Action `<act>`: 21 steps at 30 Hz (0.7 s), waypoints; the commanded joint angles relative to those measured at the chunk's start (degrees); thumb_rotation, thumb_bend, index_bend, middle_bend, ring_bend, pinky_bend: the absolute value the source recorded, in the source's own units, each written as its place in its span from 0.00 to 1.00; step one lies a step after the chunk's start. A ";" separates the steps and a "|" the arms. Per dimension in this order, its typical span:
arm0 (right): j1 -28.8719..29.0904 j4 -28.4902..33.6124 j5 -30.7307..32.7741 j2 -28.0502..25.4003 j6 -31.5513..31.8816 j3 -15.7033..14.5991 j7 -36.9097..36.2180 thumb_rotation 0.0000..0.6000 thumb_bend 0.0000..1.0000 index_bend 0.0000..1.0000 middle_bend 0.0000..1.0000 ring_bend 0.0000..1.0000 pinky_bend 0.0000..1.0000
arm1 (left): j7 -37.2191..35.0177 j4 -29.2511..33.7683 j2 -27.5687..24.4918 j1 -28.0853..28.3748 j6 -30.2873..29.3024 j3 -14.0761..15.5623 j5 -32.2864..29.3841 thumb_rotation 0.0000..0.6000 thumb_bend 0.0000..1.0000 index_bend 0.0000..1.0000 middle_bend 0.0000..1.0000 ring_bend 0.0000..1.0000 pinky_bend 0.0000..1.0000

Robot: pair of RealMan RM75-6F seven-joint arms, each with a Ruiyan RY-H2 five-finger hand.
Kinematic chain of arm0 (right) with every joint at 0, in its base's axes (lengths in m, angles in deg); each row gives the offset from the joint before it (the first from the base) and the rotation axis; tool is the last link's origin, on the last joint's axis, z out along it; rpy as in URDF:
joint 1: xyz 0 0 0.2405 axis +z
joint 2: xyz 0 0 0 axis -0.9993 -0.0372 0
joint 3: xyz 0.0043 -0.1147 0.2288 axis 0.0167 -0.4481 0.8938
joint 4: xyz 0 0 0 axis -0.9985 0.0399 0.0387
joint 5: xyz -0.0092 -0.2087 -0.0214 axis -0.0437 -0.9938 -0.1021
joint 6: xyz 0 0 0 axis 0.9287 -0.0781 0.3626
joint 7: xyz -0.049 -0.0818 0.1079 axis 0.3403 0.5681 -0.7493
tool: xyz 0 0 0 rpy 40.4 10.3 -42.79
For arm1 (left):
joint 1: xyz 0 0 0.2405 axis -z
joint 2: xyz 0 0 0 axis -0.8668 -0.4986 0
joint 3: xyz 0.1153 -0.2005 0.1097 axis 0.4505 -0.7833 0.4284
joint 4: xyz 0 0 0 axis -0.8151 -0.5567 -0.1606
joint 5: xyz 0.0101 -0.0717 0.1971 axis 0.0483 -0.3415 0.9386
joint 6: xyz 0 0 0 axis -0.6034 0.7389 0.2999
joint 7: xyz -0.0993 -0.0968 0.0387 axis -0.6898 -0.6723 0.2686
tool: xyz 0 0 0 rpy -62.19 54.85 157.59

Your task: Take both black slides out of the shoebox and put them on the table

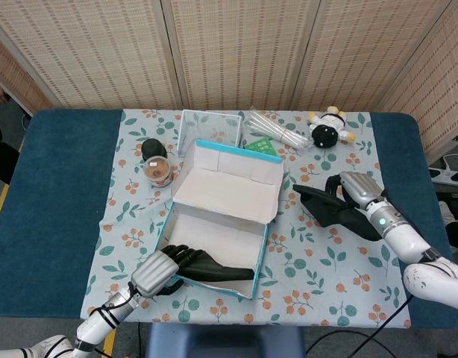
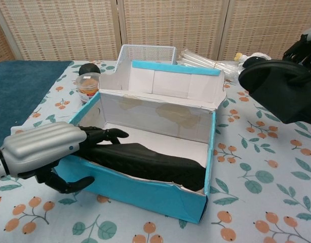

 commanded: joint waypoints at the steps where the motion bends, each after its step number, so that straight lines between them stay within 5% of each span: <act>1: 1.70 -1.83 1.28 1.50 -3.23 -1.28 0.45 1.00 0.35 0.62 0.74 0.57 0.75 | -0.41 0.04 0.04 -0.05 -0.54 0.12 0.46 1.00 0.43 0.00 0.07 0.11 0.26; 3: 1.97 -1.99 1.44 1.62 -3.97 -1.44 0.34 1.00 0.35 0.39 0.56 0.43 0.63 | -0.57 0.06 0.04 -0.06 -0.75 0.16 0.63 1.00 0.43 0.00 0.03 0.08 0.26; 5: 2.49 -2.63 1.27 2.08 -4.78 -1.58 0.17 1.00 0.34 0.07 0.22 0.16 0.42 | -1.17 0.02 0.09 -0.14 -1.57 0.26 1.31 1.00 0.43 0.00 0.00 0.05 0.26; 7: 1.93 -3.90 -0.24 3.12 0.36 -1.64 2.29 1.00 0.31 0.00 0.03 0.02 0.30 | -2.06 -0.13 0.06 -0.27 -2.77 0.35 2.20 1.00 0.43 0.00 0.00 0.02 0.26; 15: 0.81 -0.84 0.47 1.22 7.95 -3.62 8.92 0.90 0.22 0.00 0.00 0.00 0.16 | -3.67 -0.11 0.06 -0.32 -4.02 0.78 3.22 1.00 0.43 0.00 0.00 0.00 0.26; 21: 1.62 0.50 1.71 0.06 4.70 -4.38 9.36 0.85 0.18 0.00 0.00 0.00 0.11 | -3.01 0.55 -0.09 -0.30 -3.54 0.98 2.76 1.00 0.43 0.00 0.00 0.00 0.25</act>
